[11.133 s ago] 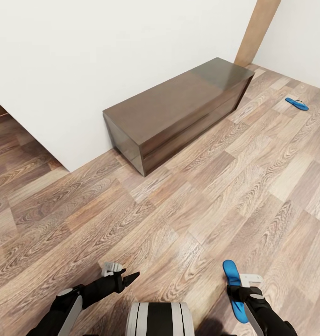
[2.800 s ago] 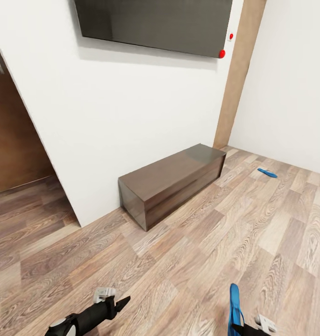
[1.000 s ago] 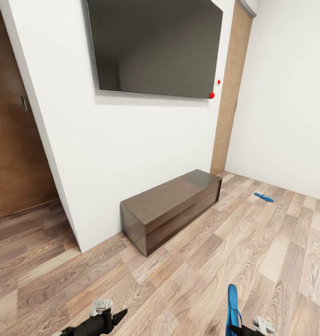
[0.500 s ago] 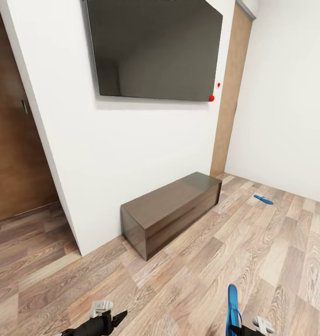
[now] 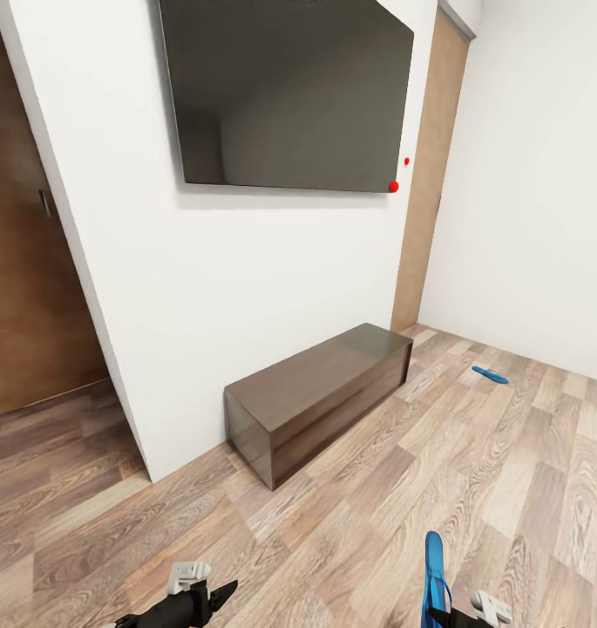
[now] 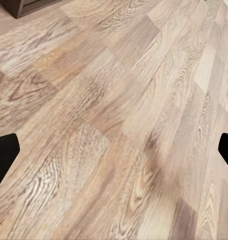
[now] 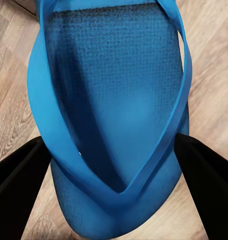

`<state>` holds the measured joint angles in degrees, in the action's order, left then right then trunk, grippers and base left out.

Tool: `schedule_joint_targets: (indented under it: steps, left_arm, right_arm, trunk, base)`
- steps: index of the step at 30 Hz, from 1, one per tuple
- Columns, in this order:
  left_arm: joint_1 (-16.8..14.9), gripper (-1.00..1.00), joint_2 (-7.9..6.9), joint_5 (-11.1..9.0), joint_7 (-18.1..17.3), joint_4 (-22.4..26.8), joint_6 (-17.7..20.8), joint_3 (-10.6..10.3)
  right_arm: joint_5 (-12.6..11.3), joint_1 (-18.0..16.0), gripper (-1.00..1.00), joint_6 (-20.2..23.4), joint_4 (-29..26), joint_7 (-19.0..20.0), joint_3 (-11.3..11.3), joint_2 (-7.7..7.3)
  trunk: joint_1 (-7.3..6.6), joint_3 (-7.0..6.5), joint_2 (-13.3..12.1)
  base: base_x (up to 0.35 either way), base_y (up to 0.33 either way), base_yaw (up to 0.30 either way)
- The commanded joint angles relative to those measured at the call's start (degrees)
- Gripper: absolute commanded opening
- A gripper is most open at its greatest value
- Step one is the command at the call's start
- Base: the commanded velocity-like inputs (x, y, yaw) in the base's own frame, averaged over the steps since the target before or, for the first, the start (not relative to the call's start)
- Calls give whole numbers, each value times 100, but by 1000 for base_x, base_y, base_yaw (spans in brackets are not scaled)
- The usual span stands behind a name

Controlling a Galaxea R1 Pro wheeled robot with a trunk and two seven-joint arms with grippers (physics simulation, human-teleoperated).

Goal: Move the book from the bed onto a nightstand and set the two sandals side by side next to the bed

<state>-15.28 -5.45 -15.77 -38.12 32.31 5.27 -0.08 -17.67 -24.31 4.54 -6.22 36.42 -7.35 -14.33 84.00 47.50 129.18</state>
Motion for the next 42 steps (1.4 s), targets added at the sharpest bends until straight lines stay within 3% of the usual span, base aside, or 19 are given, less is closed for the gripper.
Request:
schedule_joint_targets:
  steps: [1,42]
  left_arm:
    - [-2,100,-1,-57,-20,1,55,-1]
    - [-2,100,12,-49,-11,-120,53,-7]
  right_arm:
    - [-9,-3,-100,47,-2,23,-47,0]
    - [-9,-2,-100,47,-2,14,-43,18]
  trunk:
    - [-1,6,2]
    - [-1,110,2]
  base:
    - [0,0,-108]
    - [0,0,-258]
